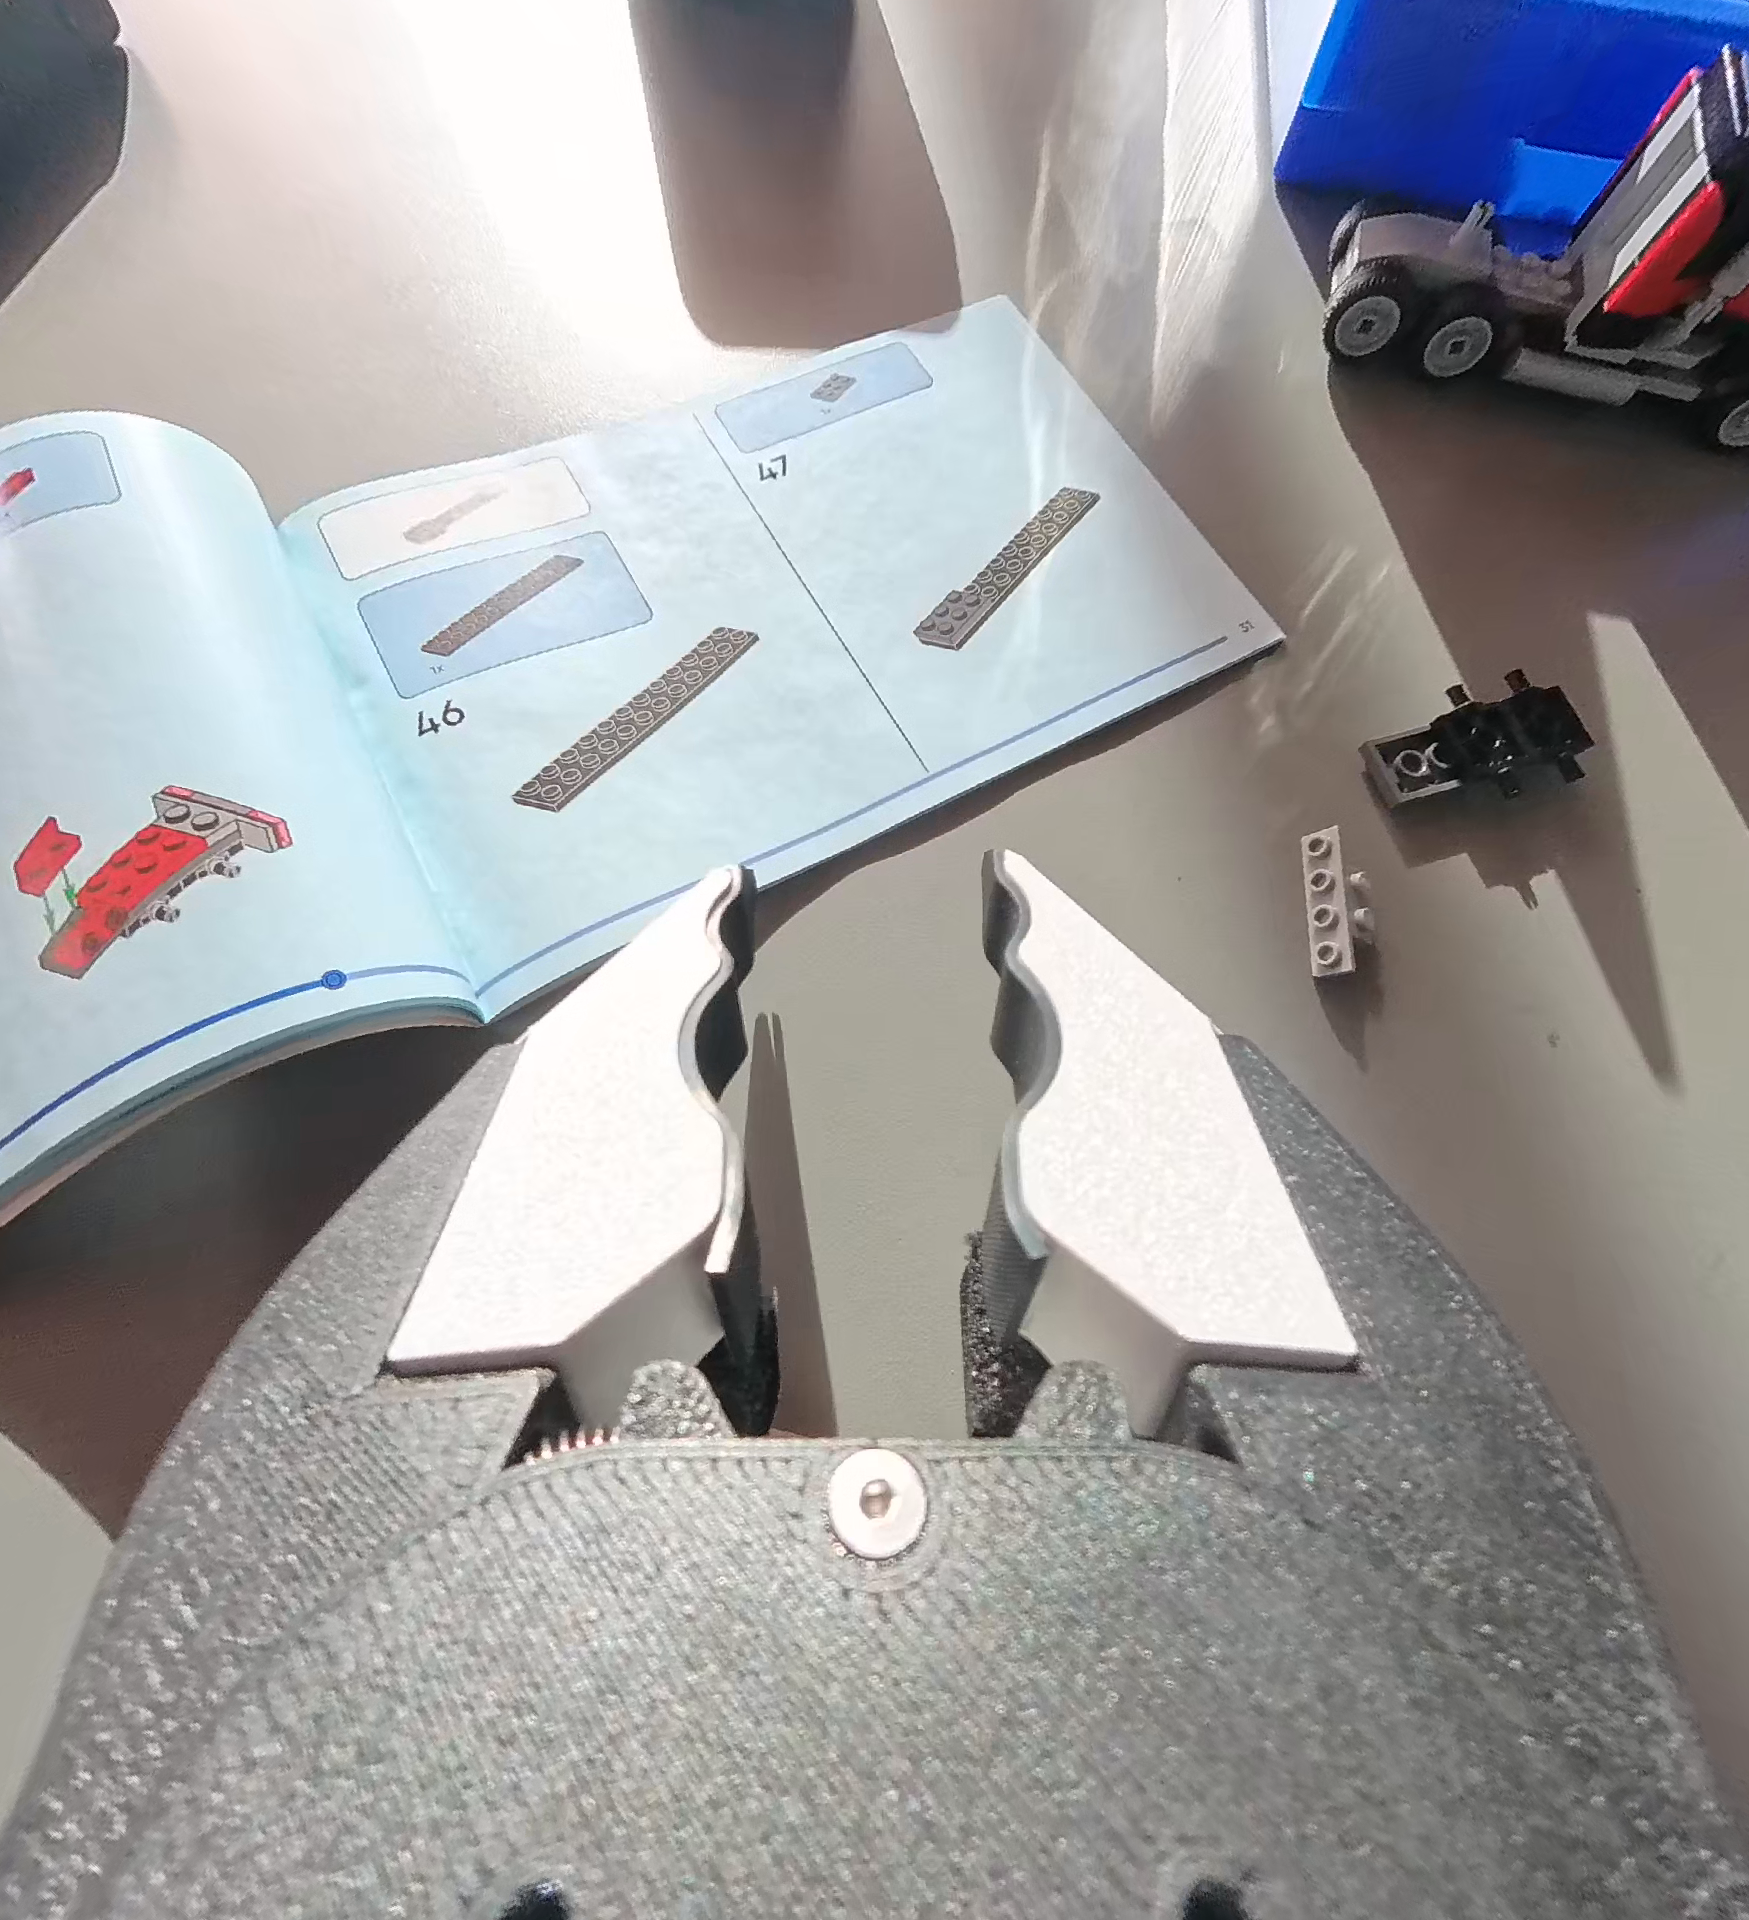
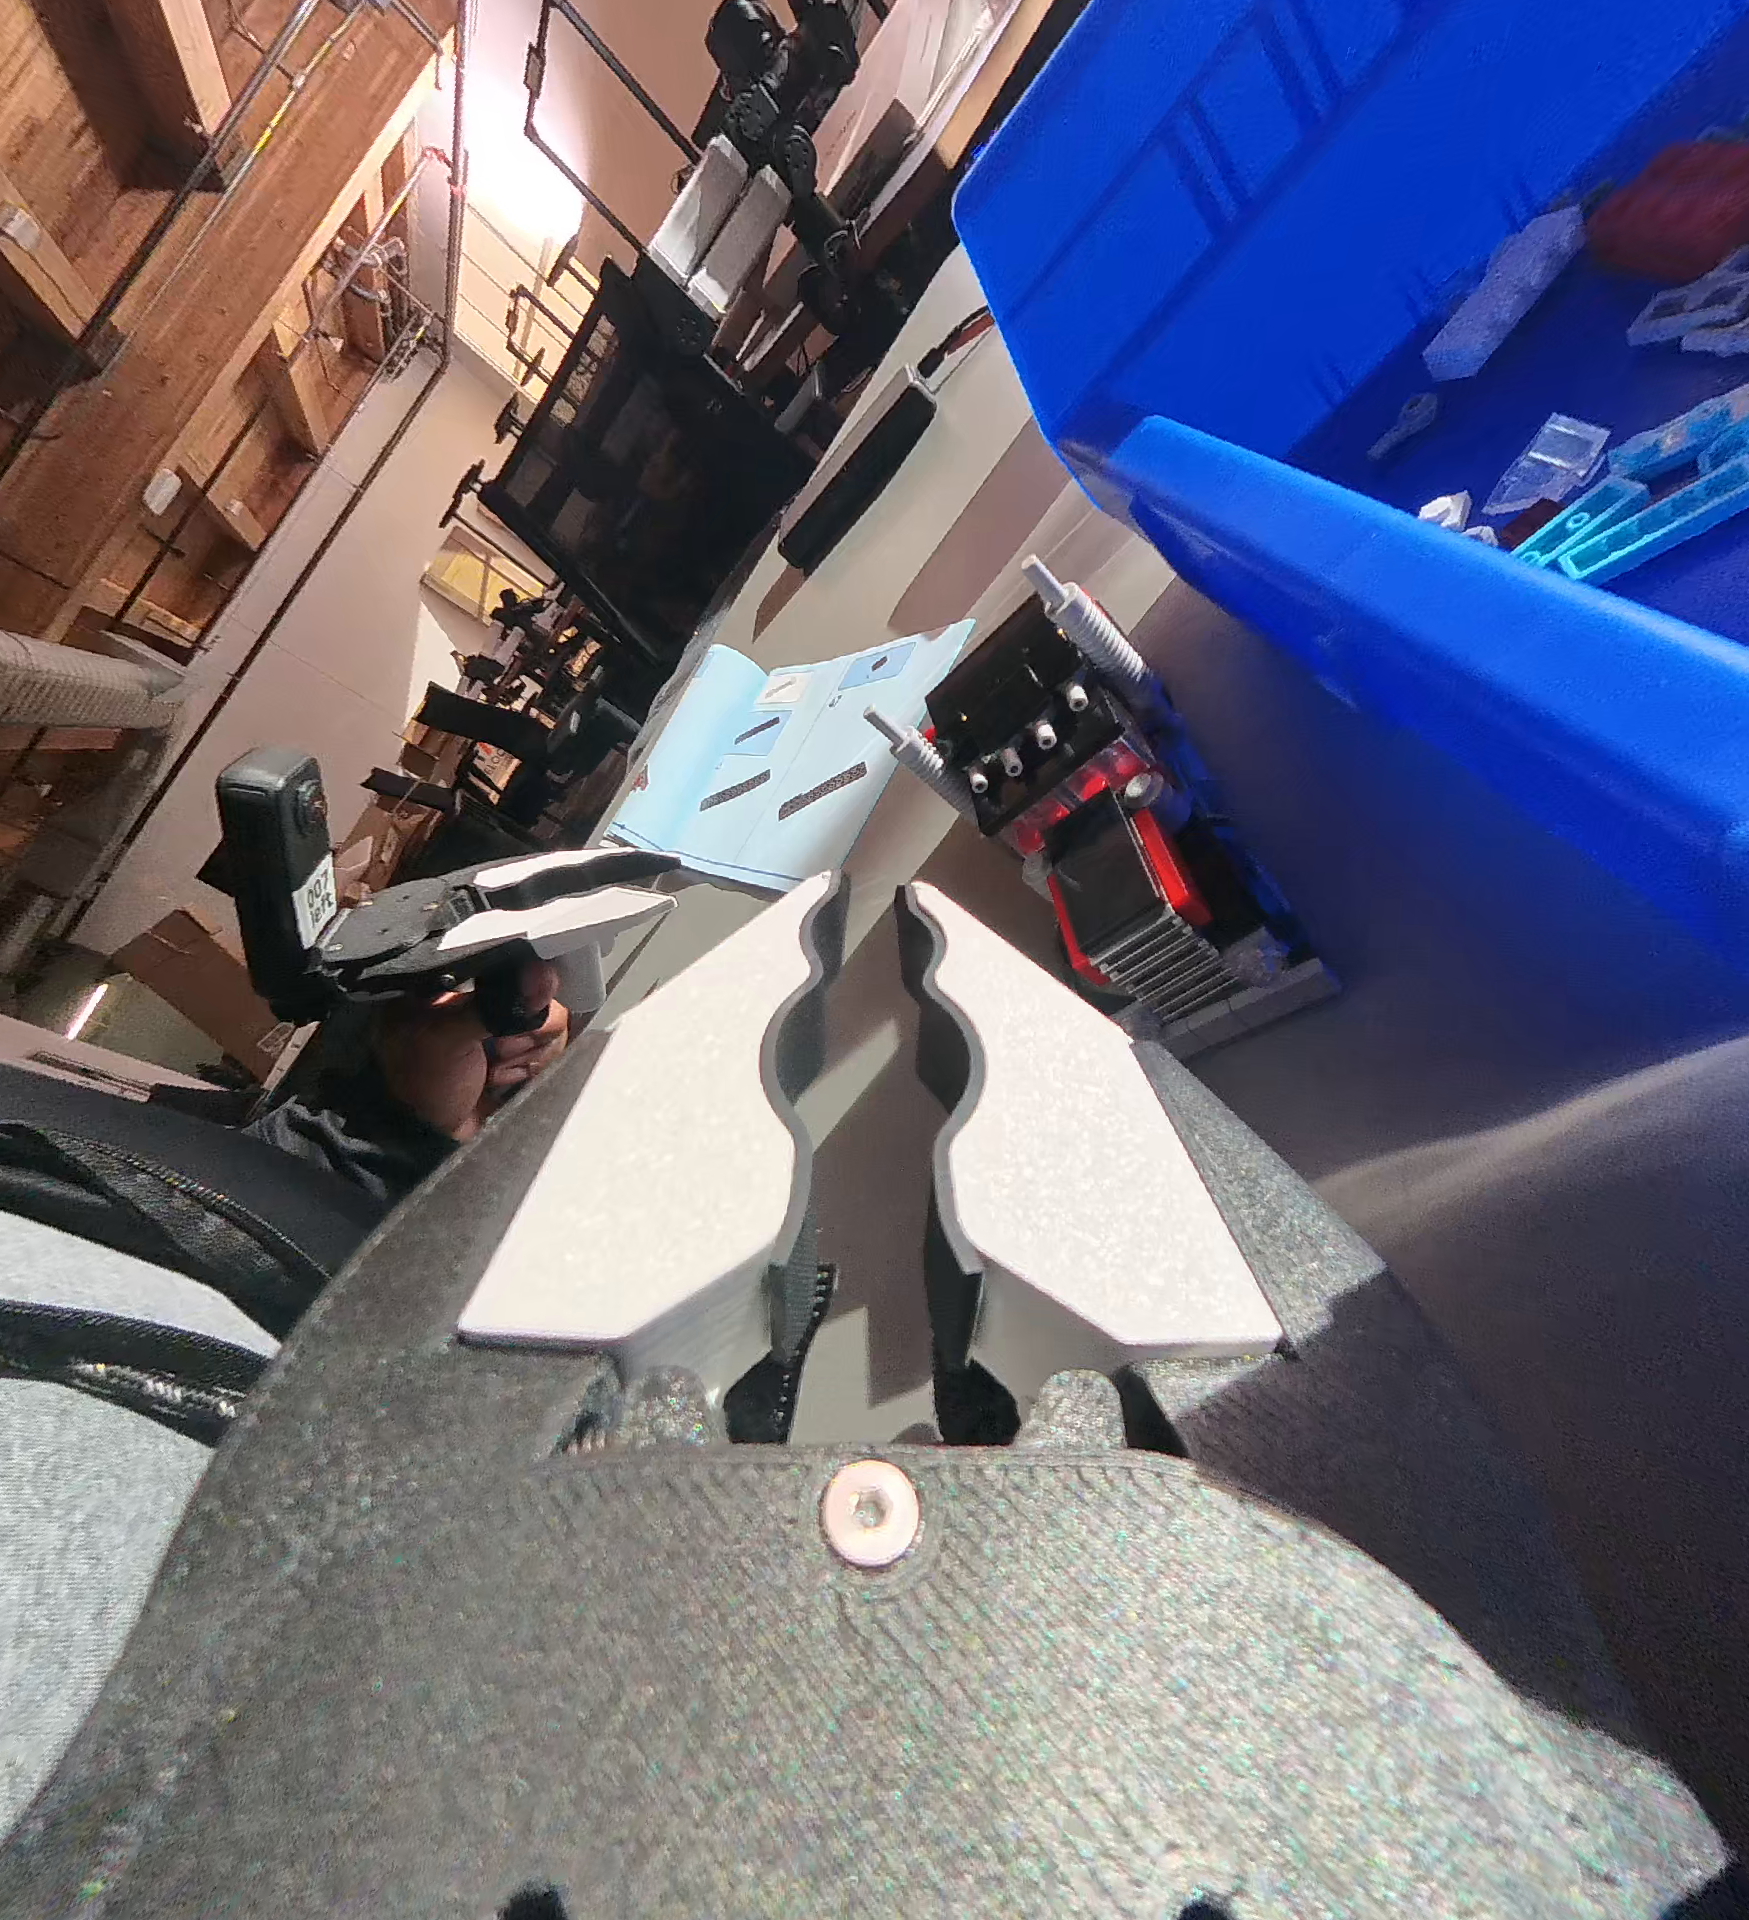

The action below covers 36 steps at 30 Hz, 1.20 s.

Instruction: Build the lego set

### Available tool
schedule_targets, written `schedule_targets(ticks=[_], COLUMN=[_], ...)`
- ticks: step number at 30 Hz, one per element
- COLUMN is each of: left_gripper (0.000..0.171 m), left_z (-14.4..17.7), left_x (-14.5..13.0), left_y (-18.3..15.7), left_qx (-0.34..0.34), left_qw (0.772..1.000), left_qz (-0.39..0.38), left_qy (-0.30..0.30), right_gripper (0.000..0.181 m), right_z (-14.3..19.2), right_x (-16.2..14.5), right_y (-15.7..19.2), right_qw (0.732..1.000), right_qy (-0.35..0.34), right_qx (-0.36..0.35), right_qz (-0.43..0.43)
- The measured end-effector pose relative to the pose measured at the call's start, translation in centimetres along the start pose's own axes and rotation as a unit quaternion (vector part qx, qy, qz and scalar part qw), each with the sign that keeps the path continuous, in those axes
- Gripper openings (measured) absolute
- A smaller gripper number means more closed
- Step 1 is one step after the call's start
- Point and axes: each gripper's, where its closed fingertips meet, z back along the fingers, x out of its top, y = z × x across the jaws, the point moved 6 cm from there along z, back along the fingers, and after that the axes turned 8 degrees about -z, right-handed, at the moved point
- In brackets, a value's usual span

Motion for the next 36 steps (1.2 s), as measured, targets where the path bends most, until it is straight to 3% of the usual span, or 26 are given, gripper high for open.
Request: schedule_targets(ticks=[36], left_gripper=[0.045], left_z=[-0.1], left_x=[-0.1], left_y=[0.2], left_qx=[0.017], left_qw=[1.0], left_qz=[0.003], left_qy=[0.006], right_gripper=[0.014], right_z=[1.2], right_x=[-0.3], right_y=[0.5], right_qw=[0.998], right_qy=[0.014], right_qx=[0.059], right_qz=[-0.018])
